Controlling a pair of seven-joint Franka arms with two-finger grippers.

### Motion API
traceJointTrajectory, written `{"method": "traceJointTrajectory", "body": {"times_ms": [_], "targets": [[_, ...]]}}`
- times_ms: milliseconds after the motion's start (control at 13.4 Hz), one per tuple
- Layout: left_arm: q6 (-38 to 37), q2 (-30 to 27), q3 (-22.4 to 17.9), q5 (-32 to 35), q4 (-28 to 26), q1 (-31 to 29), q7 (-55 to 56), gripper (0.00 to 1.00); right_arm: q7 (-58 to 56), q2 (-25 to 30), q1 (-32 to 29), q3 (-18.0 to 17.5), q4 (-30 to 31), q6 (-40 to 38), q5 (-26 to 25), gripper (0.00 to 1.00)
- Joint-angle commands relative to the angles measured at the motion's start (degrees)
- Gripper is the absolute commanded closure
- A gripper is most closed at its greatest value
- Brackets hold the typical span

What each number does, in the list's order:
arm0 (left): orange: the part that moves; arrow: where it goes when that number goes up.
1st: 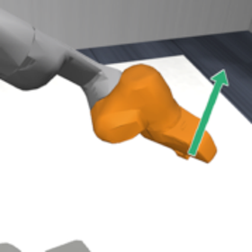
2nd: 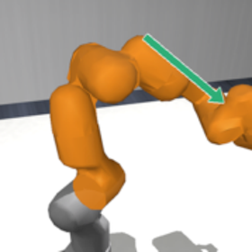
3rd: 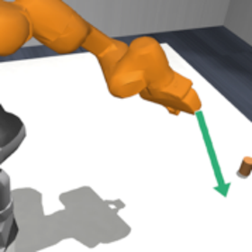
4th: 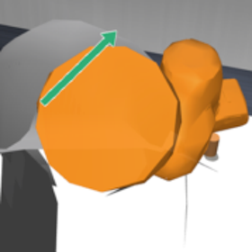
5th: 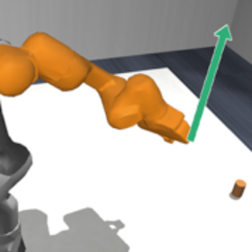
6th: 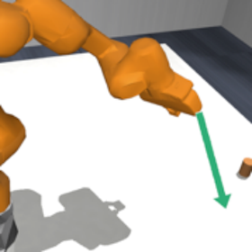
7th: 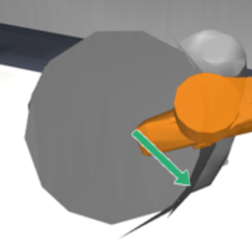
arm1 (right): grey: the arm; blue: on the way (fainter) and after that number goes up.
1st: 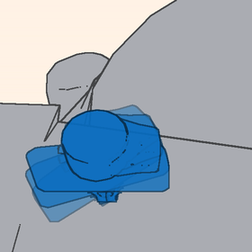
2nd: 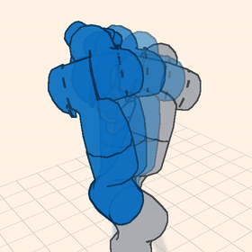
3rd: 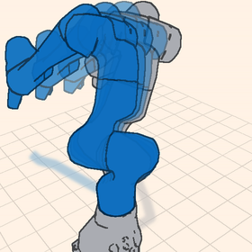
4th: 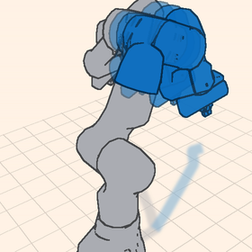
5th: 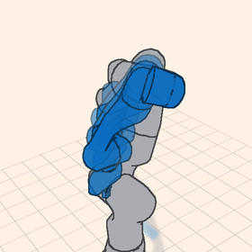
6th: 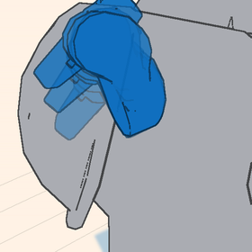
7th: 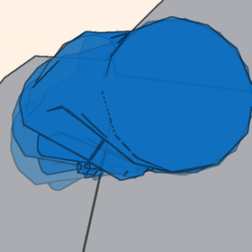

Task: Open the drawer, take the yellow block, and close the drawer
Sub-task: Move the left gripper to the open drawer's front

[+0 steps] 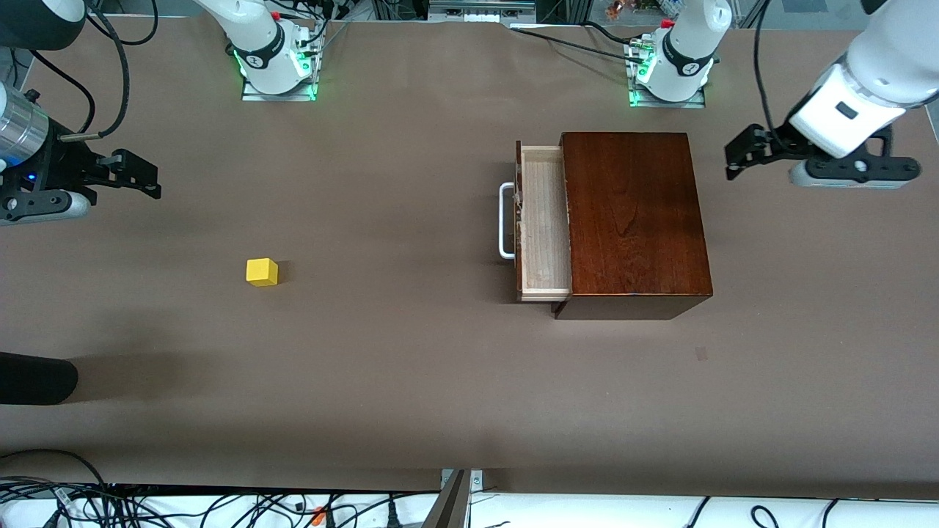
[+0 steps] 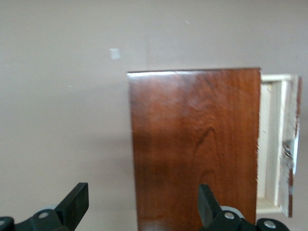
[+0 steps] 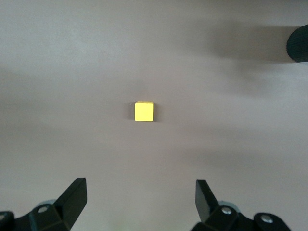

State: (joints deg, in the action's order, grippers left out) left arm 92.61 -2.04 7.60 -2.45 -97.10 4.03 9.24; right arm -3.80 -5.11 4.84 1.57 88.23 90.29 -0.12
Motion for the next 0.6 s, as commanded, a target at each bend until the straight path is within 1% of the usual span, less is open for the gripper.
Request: {"method": "traceJointTrajectory", "body": {"times_ms": [0,75,299,449,524], "targets": [[-0.6,4.9,4.5,-0.9,1.9,2.1,-1.0,0.0,0.6,-0.3,-0.6,-0.5,-1.4,-0.9,1.0,0.0],[-0.8,7.8,7.3,-0.8,3.7,2.8,-0.8,0.0,0.6,-0.3,-0.6,-0.5,-1.4,-0.9,1.0,0.0],[-0.4,17.6,13.0,-1.2,10.1,3.7,-1.5,0.0,0.7,-0.2,-0.6,-0.5,-1.3,-1.3,1.0,0.0],[1.0,23.9,17.4,-1.1,15.3,4.8,-5.7,0.0,0.7,-0.2,-0.6,-0.4,-1.3,-1.4,1.0,0.0],[2.1,27.2,18.4,-1.2,17.8,5.5,-10.8,0.0,0.7,-0.2,-0.6,-0.5,-1.3,-1.4,1.0,0.0]]}}
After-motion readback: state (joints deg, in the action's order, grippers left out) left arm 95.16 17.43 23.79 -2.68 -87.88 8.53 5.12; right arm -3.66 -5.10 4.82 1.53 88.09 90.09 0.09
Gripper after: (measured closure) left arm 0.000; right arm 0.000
